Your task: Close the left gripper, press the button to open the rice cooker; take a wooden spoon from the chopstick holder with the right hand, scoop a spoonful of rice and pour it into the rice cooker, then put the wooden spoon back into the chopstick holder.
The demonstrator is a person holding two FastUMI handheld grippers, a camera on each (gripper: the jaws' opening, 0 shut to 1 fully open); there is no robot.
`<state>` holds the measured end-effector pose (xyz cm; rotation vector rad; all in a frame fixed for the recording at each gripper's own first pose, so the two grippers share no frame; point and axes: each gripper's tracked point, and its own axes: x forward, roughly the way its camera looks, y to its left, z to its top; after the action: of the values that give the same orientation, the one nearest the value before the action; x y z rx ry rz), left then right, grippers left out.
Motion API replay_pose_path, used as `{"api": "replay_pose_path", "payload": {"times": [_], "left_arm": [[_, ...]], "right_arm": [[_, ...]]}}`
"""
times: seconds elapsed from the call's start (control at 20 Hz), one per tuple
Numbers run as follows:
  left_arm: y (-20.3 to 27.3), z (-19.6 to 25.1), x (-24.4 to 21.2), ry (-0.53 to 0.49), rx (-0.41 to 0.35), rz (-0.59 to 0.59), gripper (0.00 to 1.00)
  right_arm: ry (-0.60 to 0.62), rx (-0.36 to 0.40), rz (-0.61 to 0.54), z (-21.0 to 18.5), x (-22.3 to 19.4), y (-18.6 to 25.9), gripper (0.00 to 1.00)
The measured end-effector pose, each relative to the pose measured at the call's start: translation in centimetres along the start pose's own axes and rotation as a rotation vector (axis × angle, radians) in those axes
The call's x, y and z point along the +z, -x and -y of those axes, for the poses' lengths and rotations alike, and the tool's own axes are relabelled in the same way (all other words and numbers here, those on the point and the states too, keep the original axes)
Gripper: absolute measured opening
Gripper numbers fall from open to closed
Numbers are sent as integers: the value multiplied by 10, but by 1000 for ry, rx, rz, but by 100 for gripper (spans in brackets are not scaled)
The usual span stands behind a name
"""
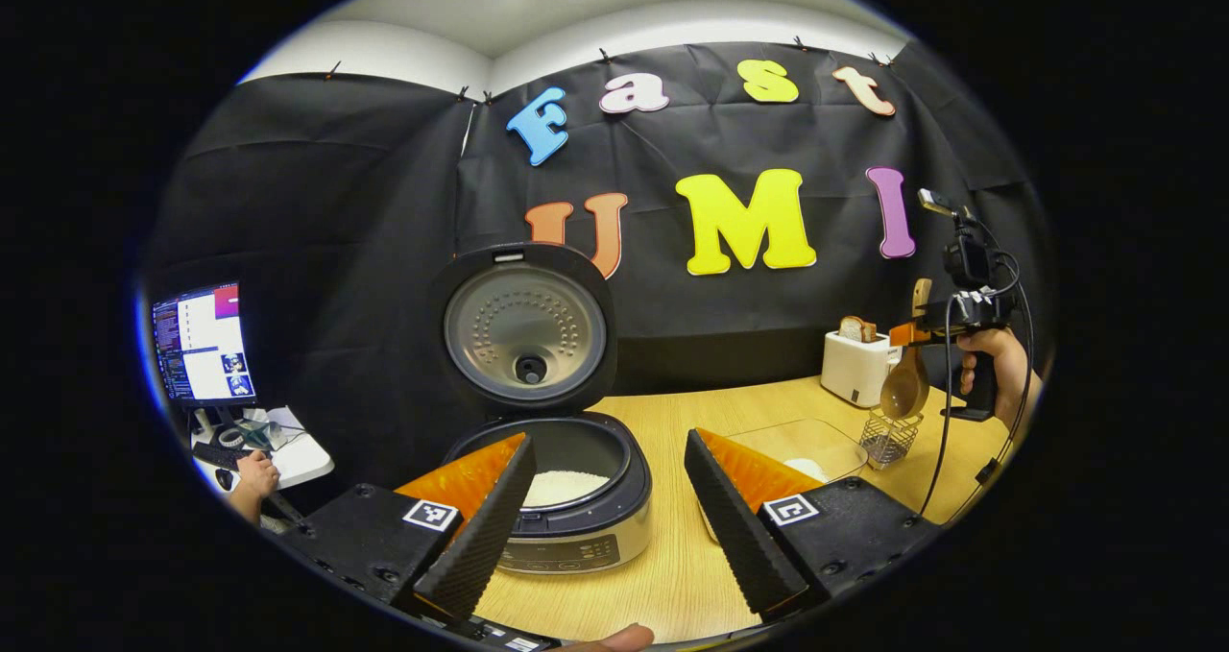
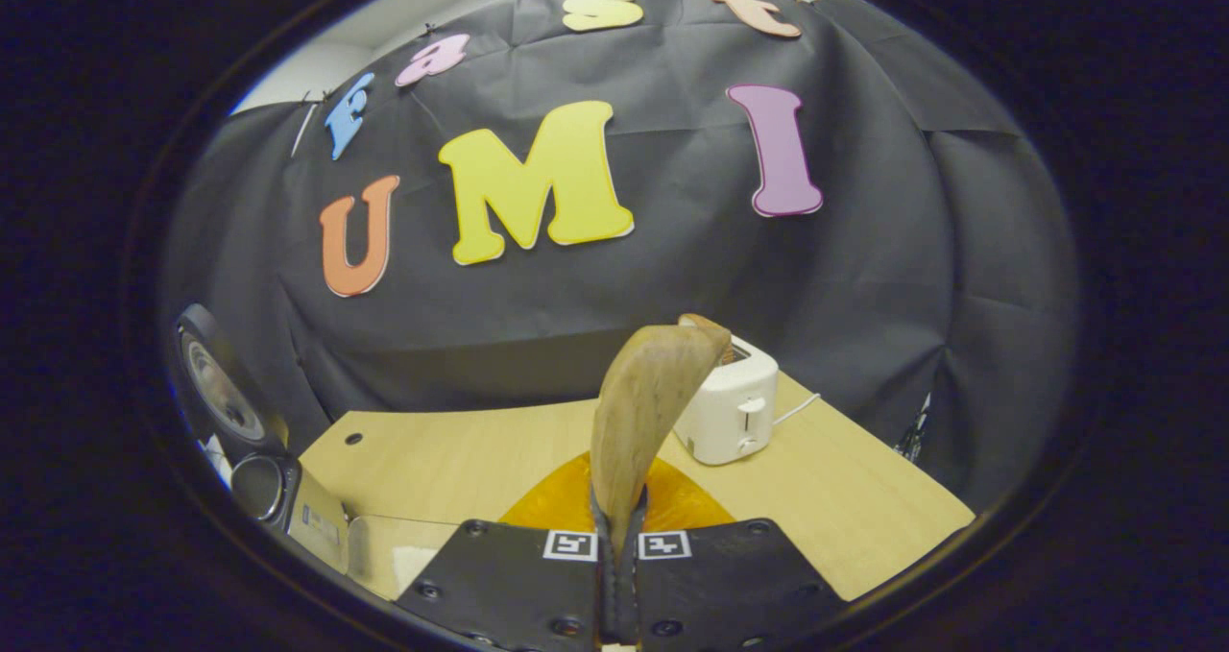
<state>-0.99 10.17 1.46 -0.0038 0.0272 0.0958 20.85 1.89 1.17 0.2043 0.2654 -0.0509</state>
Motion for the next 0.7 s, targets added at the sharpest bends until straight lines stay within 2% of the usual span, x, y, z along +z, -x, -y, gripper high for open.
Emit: {"api": "replay_pose_path", "payload": {"times": [0.05,0.1,0.4,0.55,0.7], "left_arm": [[1,-1,0,1,4,1,96],[1,-2,0,7,5,3,99],[-3,-3,-3,35,-1,-7,99],[-3,-6,-1,40,1,-5,99],[-4,-10,-1,60,-4,-2,99]], "right_arm": [[-5,18,6,-10,1,4,1],[-2,36,9,-20,1,6,1],[6,108,-6,-80,-15,3,1],[18,112,-25,-104,-40,-11,1],[44,81,-45,-115,-69,-27,1]]}}
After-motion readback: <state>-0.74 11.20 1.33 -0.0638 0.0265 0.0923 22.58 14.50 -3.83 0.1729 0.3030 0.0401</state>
